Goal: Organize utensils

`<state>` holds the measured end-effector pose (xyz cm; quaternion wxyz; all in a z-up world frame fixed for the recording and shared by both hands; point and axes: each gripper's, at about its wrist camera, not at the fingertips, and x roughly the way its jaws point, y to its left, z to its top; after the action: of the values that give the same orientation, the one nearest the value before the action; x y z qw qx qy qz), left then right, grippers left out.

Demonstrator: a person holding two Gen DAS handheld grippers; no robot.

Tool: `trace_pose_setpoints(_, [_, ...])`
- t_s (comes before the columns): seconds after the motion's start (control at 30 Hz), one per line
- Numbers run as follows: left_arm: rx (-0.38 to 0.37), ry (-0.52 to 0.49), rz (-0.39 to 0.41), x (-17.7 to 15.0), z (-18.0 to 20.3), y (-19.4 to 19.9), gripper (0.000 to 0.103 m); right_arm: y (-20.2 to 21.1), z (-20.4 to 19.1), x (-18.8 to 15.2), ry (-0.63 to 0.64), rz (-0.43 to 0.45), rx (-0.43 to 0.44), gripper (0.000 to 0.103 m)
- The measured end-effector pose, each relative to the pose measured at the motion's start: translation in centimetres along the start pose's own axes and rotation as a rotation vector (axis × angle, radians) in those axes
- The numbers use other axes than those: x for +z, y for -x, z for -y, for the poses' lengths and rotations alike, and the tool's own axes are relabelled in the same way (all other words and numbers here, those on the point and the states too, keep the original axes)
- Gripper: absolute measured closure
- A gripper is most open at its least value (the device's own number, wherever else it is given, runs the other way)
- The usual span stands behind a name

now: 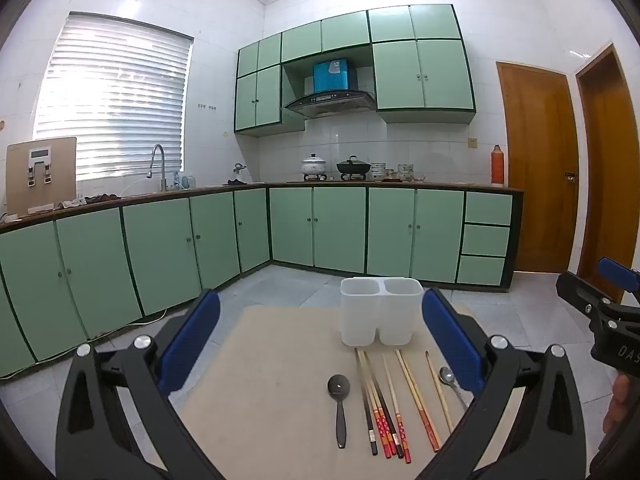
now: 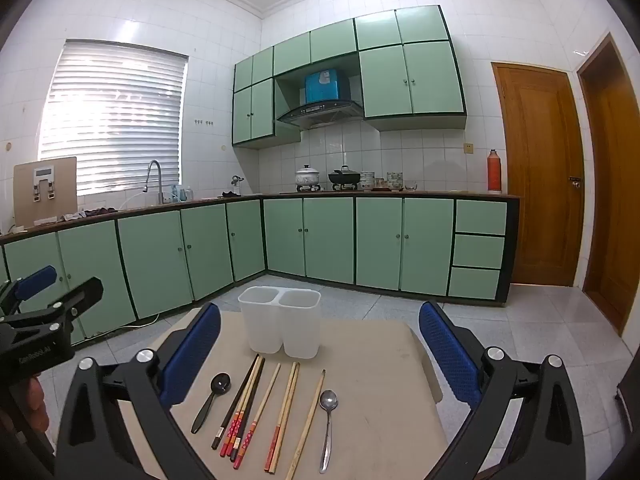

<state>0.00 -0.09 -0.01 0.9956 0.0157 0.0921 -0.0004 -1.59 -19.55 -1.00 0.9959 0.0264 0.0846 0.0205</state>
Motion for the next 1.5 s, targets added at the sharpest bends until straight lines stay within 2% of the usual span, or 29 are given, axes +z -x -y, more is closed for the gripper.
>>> trace_pose_setpoints(1.5, [0.011,-0.003,0.005,-0.5,-0.7,-0.6,0.005,-0.5,0.2,-0.5,0.004,-0.013,-0.001,0.006])
